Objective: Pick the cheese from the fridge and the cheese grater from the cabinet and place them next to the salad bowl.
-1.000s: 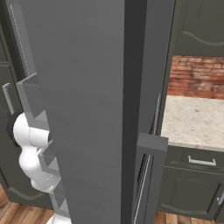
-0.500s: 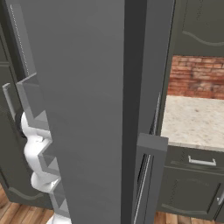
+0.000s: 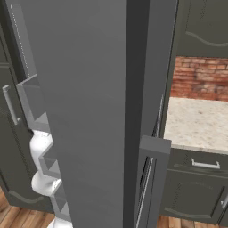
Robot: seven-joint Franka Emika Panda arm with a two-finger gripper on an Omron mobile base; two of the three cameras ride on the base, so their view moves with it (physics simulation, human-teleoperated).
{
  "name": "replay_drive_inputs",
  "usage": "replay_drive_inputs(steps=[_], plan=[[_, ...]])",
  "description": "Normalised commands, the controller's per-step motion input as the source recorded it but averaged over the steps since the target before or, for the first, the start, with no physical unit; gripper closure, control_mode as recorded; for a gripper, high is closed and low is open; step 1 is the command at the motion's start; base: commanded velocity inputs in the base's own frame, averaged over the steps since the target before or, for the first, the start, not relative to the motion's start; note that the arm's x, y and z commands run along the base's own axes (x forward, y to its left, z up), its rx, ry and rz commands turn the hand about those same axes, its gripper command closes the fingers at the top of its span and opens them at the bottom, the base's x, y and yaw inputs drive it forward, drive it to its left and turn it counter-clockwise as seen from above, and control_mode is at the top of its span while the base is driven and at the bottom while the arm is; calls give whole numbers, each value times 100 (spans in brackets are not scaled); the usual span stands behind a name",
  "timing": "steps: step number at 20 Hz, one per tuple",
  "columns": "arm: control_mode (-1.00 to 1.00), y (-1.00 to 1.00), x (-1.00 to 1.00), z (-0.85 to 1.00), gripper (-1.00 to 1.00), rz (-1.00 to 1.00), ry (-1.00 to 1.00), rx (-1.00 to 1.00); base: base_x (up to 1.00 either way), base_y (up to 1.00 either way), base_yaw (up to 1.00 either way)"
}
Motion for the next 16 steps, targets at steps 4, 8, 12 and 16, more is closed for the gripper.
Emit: replay_drive_inputs(steps=[4,8,12,16], plan=[[-100,-9,33,-16,-100,0,5,0,0,0,0],[-100,0,26,-8,-100,0,2,0,0,0,0],[-100,0,27,-15,-100,0,1,0,0,0,0],[-100,0,26,-15,-100,0,0,0,0,0,0]])
